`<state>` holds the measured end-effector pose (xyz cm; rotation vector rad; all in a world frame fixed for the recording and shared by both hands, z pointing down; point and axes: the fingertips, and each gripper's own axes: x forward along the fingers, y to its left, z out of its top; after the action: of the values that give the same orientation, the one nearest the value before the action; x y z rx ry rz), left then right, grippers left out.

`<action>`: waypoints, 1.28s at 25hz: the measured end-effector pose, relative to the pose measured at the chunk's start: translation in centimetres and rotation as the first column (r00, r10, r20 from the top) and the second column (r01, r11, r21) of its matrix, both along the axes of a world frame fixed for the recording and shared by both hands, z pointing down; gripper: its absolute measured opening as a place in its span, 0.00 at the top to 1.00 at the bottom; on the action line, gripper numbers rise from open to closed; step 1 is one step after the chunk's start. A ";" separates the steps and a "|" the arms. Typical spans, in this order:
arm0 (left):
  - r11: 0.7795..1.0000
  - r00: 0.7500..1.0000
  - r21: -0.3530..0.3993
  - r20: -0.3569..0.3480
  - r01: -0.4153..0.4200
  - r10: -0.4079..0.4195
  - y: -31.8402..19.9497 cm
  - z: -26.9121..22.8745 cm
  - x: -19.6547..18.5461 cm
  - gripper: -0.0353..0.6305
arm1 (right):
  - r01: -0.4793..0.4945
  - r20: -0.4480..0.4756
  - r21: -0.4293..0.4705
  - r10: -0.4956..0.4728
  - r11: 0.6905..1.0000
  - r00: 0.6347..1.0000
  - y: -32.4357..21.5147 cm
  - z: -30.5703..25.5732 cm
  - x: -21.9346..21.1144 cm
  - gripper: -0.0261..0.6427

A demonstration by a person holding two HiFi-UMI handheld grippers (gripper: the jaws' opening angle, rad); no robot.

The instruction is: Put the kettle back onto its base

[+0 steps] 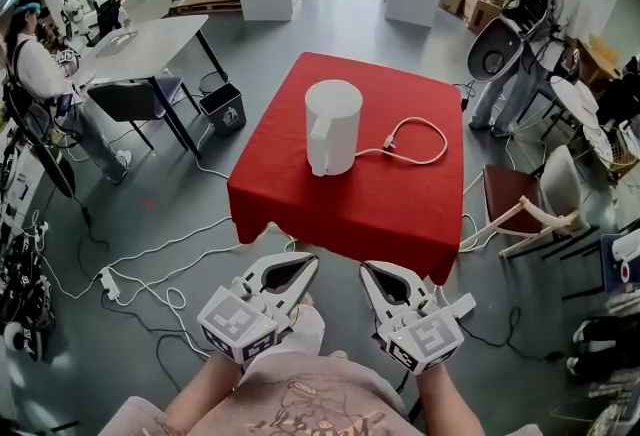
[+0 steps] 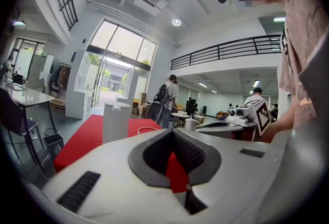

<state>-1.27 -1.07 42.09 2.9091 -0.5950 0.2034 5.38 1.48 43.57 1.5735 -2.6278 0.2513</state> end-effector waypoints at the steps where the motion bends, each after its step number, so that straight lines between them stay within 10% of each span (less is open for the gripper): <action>1: 1.000 1.000 -0.002 -0.002 0.000 0.000 0.9 -0.1 -0.2 0.95 | 0.007 0.007 0.005 -0.007 1.000 1.000 0.8 -0.2 -0.3 0.95; 32: 0.997 0.998 0.045 -0.039 -0.055 0.057 11.1 -2.9 -5.5 0.95 | 0.069 -0.015 0.132 -0.068 0.989 0.998 11.2 -5.4 -7.5 0.95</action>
<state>-6.75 10.02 39.22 2.9670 -0.5179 0.1399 -2.11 12.65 38.21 1.5119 -2.7357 0.0660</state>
